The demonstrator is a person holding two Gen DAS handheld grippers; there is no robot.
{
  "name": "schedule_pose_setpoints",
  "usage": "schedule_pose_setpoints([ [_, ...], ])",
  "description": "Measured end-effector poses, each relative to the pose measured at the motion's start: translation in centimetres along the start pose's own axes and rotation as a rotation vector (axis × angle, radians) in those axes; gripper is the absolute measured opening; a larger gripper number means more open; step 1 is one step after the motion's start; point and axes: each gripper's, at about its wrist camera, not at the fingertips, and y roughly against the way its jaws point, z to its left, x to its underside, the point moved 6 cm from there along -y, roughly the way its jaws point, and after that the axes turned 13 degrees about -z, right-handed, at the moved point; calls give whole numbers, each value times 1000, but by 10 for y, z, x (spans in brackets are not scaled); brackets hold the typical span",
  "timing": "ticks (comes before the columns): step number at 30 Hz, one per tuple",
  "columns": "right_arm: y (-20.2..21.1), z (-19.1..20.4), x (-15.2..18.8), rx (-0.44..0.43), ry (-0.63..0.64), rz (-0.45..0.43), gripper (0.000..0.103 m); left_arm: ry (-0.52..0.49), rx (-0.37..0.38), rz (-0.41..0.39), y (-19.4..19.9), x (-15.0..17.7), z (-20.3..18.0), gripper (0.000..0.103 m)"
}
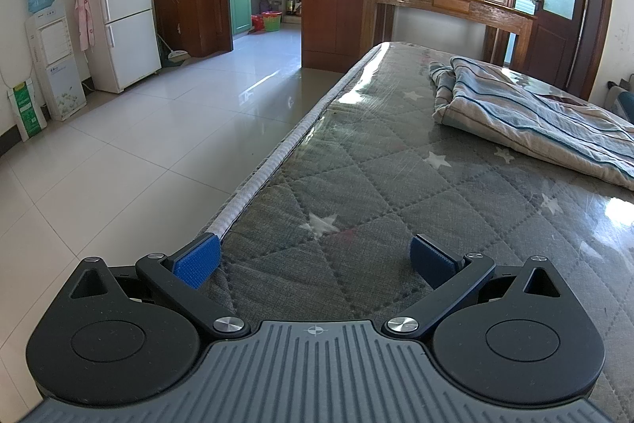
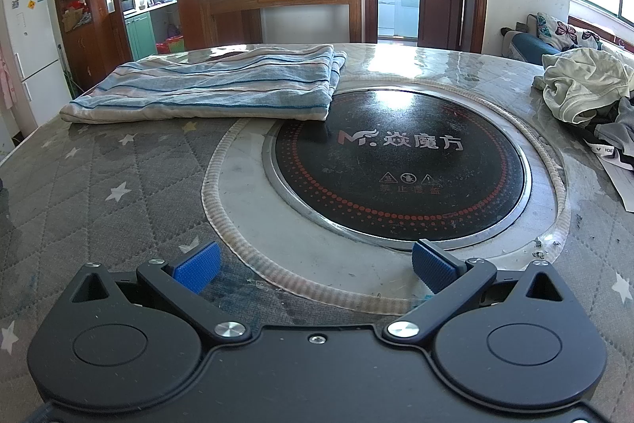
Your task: Fold clothes
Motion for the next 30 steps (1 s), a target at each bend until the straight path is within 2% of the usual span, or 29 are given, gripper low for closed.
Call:
schedule_pose_setpoints([
  [30, 0, 1, 1, 2, 6, 4, 103, 0, 0, 0, 0, 0, 1, 103],
])
